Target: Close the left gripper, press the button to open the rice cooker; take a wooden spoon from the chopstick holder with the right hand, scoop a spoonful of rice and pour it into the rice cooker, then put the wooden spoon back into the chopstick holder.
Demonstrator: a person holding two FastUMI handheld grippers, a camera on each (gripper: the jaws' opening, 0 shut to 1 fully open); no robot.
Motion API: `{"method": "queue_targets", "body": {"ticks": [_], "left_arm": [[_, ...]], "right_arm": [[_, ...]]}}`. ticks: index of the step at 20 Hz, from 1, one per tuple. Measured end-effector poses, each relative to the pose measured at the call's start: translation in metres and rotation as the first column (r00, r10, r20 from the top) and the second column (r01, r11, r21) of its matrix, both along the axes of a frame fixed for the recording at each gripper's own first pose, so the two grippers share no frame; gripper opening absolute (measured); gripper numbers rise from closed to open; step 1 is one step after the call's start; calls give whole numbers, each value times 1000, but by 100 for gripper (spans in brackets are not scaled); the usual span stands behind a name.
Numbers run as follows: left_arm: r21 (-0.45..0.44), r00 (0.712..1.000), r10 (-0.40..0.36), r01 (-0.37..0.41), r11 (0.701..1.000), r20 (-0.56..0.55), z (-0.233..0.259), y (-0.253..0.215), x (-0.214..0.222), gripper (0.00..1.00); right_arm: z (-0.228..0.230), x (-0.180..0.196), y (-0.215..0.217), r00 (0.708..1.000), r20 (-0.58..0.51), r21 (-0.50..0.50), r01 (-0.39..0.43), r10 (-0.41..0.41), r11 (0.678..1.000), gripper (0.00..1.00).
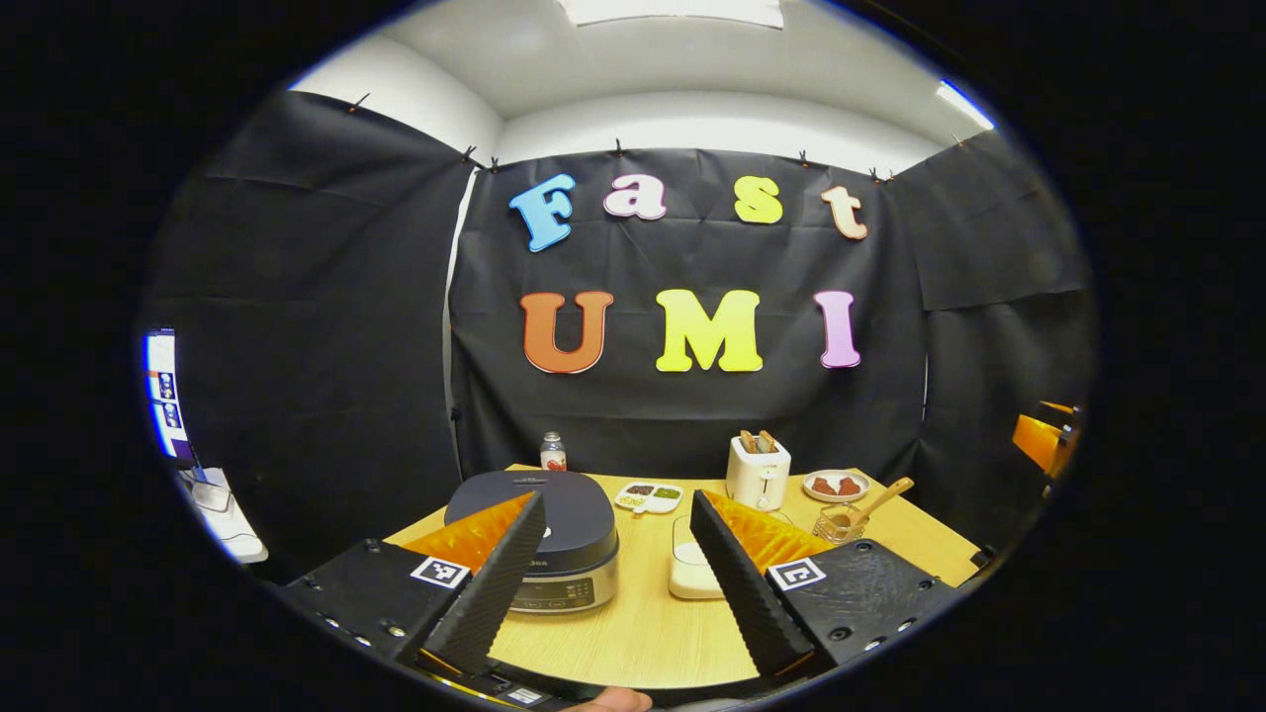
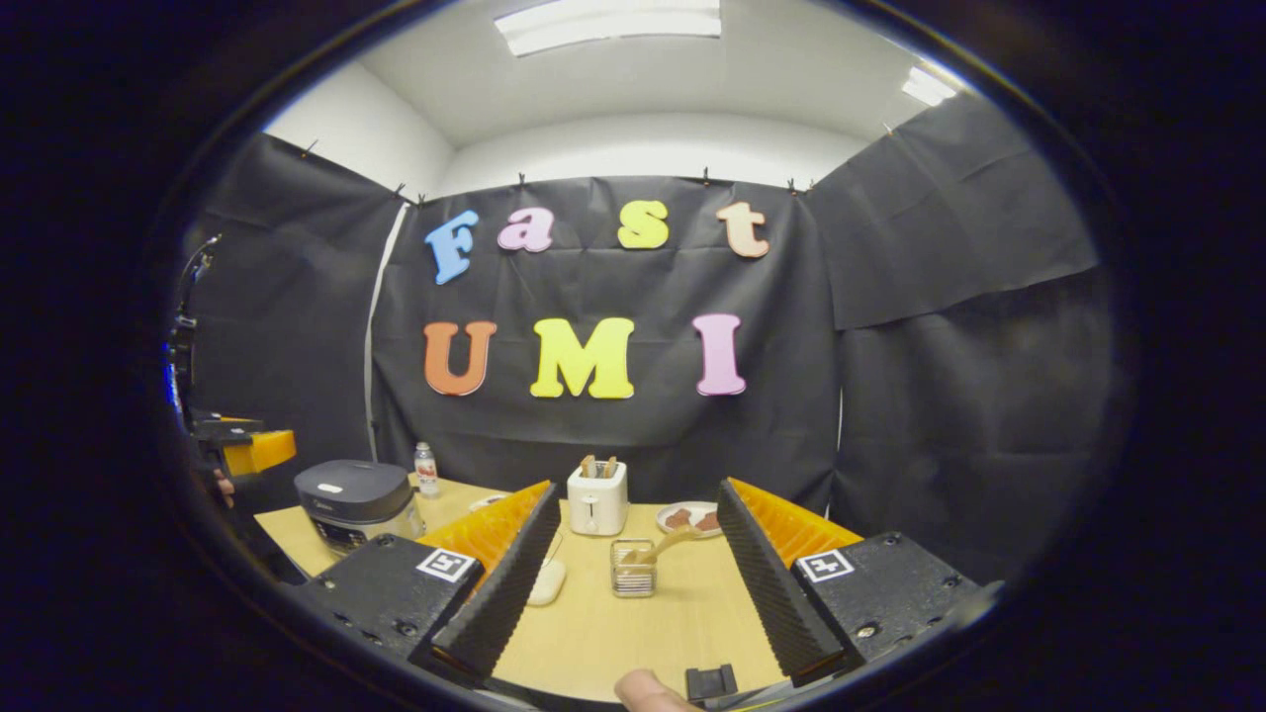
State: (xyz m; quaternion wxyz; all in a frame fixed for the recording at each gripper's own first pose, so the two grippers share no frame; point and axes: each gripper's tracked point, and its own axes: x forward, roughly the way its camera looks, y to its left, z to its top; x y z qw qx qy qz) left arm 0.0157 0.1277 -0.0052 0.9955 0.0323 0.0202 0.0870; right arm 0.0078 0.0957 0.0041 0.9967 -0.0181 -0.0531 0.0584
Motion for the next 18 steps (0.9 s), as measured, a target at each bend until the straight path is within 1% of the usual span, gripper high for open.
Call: {"method": "queue_targets", "body": {"ticks": [2, 4, 6, 9, 11, 15, 18], "left_arm": [[9, 1000, -3, 3, 1000, 1, -4, -8, -9, 94], [3, 1000, 21, -21, 1000, 20, -4, -7, -18, 94], [-12, 1000, 3, -3, 1000, 28, -11, -16, -22, 94], [29, 999, 14, -15, 999, 28, -19, -12, -29, 95], [22, 999, 26, -26, 999, 34, -22, -8, -33, 94], [7, 999, 19, -19, 1000, 37, -23, -12, -36, 94], [8, 999, 0, 0, 1000, 44, -19, -19, -39, 94]], "right_arm": [[-2, -2, -2, 1000, -11, -2, 10, -10, 1000, 100], [-9, -4, -1, 1000, -30, -9, 4, -4, 1000, 100], [-16, -4, -2, 999, -45, -19, 4, -5, 1000, 100], [-24, -6, 0, 998, -57, -43, -8, 6, 999, 100], [-27, -8, 1, 998, -56, -45, -15, 12, 999, 100], [-34, -13, 3, 997, -73, -39, -35, 32, 999, 100], [-32, -14, -3, 997, -69, -40, -30, 27, 999, 100]]}}
